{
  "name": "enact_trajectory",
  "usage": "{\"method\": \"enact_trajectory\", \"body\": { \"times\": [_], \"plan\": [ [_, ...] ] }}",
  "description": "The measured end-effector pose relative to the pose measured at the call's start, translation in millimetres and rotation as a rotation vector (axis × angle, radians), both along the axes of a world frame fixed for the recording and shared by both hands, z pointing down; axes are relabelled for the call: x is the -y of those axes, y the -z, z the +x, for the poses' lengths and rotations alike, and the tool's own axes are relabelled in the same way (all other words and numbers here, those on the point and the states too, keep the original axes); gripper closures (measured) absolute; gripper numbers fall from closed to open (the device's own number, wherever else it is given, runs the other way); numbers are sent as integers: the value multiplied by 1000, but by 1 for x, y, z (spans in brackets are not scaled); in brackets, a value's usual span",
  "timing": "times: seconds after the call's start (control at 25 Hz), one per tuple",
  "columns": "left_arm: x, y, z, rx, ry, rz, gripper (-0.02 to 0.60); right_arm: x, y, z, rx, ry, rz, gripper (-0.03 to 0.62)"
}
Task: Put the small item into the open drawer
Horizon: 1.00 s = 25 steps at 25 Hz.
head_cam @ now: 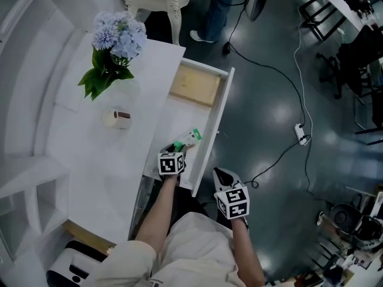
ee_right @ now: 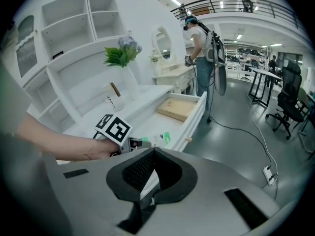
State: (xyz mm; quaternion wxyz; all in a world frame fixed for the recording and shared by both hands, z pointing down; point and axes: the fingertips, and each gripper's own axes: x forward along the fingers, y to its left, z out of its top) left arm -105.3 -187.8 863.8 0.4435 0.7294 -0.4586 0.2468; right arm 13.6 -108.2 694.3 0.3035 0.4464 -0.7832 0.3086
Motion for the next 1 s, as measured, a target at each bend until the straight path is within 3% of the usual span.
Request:
{"method": "enact_trajectory", "body": {
  "times": [0.16,0.48,0.76,1.0],
  "plan": [
    [4,0,-3,59,-24,14,363,-4,-1,-5,-25,47,5,568],
    [7,16,-9,93,-53,65,356,2,5,-13,-12,52,24,568],
    [-2,56,-8,19,-22,117,356,1,-2,-25,30,46,1,568],
    [-18,84,-13,21,-43,170,356,-1,-11,-34,61,40,-13,568]
  ]
}}
